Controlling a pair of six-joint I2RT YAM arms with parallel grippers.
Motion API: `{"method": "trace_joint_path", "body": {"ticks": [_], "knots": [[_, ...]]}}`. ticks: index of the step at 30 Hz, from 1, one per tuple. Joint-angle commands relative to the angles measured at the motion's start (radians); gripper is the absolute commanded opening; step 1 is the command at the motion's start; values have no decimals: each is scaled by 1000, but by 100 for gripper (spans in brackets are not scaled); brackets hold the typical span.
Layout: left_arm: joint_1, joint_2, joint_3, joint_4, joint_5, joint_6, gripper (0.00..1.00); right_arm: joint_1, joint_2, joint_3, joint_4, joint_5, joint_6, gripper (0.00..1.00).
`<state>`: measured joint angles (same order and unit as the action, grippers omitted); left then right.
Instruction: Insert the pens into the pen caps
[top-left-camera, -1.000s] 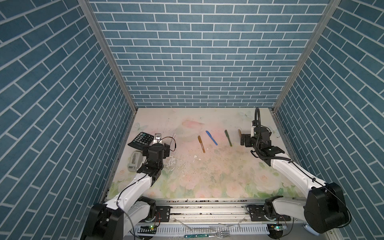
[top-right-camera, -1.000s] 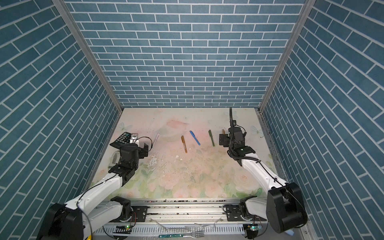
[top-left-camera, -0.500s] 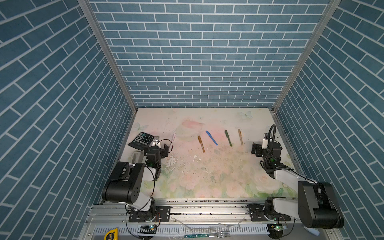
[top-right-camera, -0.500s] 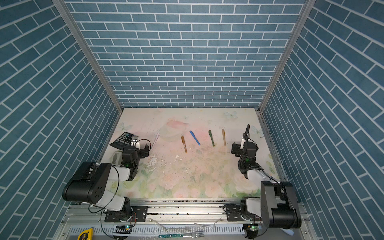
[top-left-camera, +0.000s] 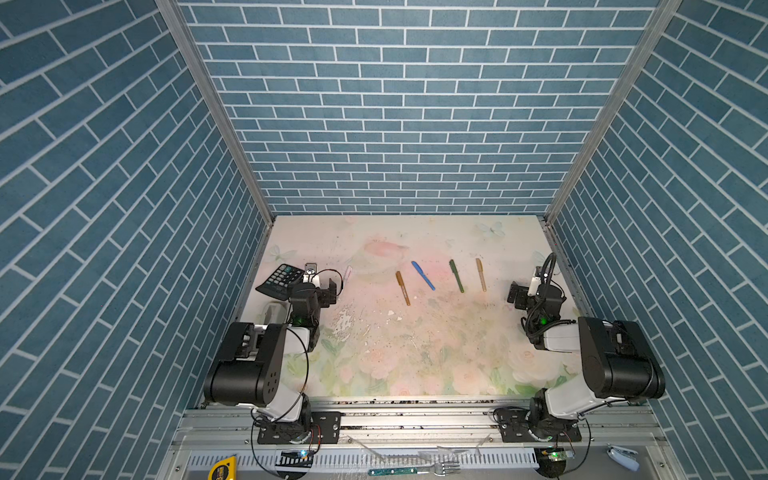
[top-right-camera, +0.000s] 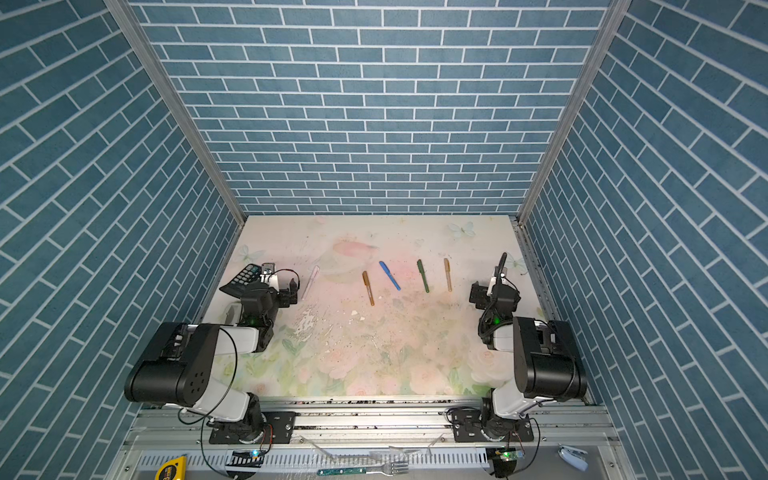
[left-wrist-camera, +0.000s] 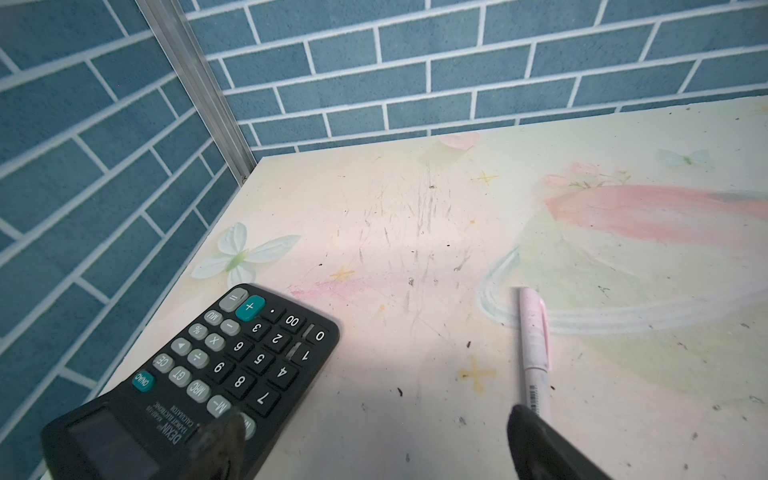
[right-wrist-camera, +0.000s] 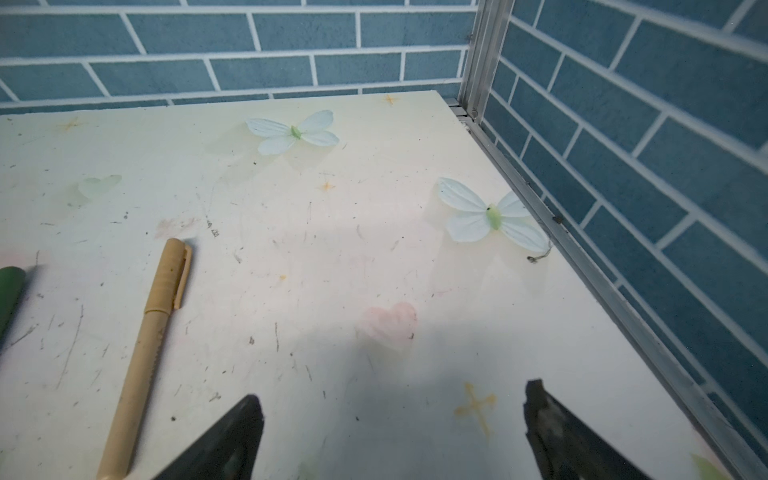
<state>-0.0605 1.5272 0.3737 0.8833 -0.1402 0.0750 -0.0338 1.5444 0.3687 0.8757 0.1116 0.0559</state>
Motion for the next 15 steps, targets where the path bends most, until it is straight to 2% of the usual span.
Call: {"method": "trace_joint_path", "body": {"ticks": [1, 6, 11, 15], "knots": [[7, 2, 8, -9, 8, -6, 100, -1, -1, 8, 26, 11, 19, 99], [7, 2, 7, -8, 8, -7, 100, 0, -4, 9, 22, 9, 16, 99], [7, 2, 8, -9, 7, -7, 100, -1, -2, 19, 0, -82, -13, 99], [7, 2, 7, -9, 8, -7, 99, -5, 0, 32, -19, -107, -12, 99]]}}
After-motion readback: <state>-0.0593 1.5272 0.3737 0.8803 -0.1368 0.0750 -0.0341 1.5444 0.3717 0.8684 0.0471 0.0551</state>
